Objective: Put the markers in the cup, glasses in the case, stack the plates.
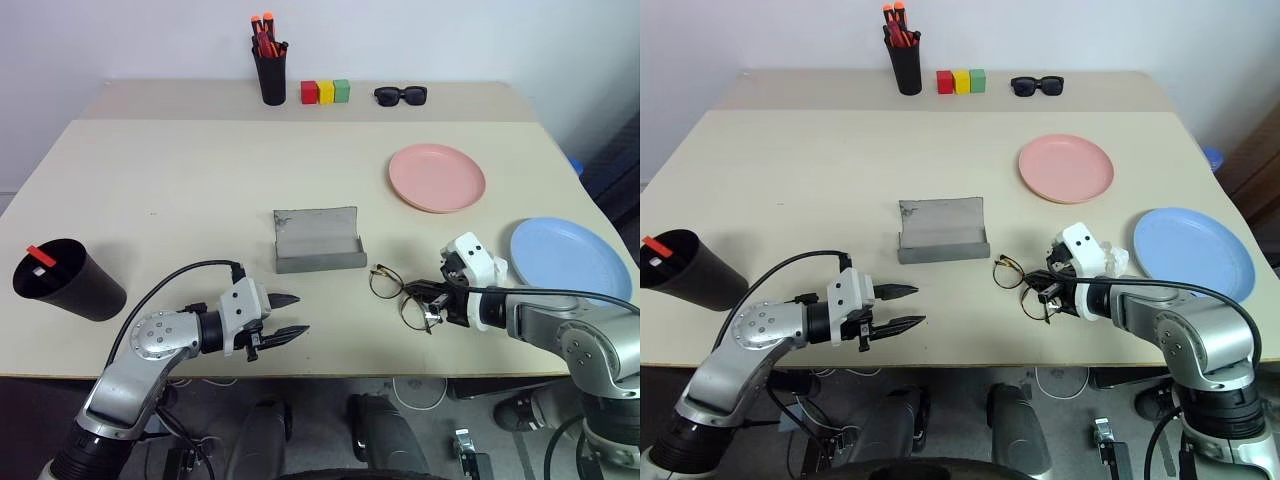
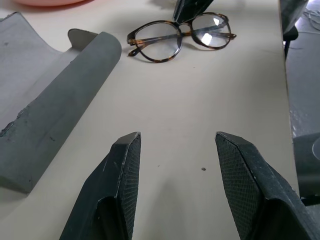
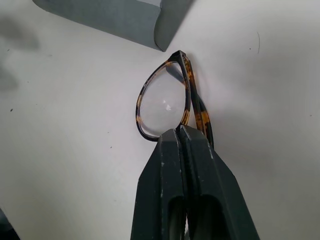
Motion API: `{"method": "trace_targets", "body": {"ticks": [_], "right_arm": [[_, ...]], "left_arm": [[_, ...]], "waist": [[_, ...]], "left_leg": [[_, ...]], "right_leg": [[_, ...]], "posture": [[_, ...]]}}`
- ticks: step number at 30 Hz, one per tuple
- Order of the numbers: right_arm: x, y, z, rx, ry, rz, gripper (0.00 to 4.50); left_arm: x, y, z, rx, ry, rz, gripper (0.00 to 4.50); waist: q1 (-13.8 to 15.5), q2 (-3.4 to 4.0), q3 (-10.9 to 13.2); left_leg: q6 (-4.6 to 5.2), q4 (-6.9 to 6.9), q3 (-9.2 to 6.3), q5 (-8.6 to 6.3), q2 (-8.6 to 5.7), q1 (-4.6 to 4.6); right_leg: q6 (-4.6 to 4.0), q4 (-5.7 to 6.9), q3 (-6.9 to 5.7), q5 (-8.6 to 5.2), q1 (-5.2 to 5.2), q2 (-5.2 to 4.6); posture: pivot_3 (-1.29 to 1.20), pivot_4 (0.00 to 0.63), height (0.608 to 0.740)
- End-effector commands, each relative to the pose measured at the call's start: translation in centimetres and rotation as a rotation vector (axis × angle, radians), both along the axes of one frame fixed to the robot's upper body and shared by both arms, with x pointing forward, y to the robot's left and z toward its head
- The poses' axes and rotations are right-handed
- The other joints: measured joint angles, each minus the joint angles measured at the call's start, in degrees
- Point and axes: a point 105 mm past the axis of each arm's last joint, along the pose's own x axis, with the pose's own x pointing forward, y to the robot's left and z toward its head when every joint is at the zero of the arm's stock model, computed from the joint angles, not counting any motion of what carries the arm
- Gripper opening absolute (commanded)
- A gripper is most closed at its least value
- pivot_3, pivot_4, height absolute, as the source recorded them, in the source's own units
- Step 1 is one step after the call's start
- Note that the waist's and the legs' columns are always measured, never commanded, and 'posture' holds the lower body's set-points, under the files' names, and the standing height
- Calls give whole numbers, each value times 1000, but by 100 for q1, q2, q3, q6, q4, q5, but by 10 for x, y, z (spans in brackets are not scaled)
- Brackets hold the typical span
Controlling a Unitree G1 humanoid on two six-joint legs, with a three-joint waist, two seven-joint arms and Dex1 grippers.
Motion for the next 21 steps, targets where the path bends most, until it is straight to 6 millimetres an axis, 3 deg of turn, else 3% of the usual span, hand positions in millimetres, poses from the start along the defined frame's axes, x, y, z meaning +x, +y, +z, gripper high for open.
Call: {"method": "trace_targets", "body": {"ticks": [1, 7, 10, 16, 21], "right_arm": [[1, 3, 20, -39, -109, 53, 51], [1, 4, 34, -82, -170, 116, 51], [-2, 6, 34, -86, -153, 139, 843], [1, 4, 26, -113, -118, 92, 3910], [0, 4, 11, -134, -71, 70, 3910]], "left_arm": [[3, -4, 9, -19, -40, -1, 2403], [5, -4, 12, -13, -52, 13, 2403], [3, -6, 15, -13, -58, 1, 2403], [3, -11, 17, -18, -62, -4, 2403], [1, -17, 22, -41, -60, -25, 2403]], "waist": [[1, 1, 1], [0, 1, 1], [0, 1, 1], [3, 1, 1], [0, 1, 1]], "left_leg": [[0, 0, 0, 0, 0, 0], [0, -1, 1, 0, 0, 0], [0, -2, 1, 0, 0, -1], [0, -2, 1, 0, 0, -2], [0, -2, 1, 0, 0, -2]], "right_leg": [[0, 0, 0, 0, 0, 0], [1, -1, 0, 0, -1, 0], [0, -1, 0, 0, -2, 1], [0, -2, 0, 0, -3, 0], [0, -3, 0, 0, -3, 0]], "posture": [[0, 150, 740], [0, 150, 740], [0, 150, 740], [0, 150, 740], [0, 150, 740]]}}
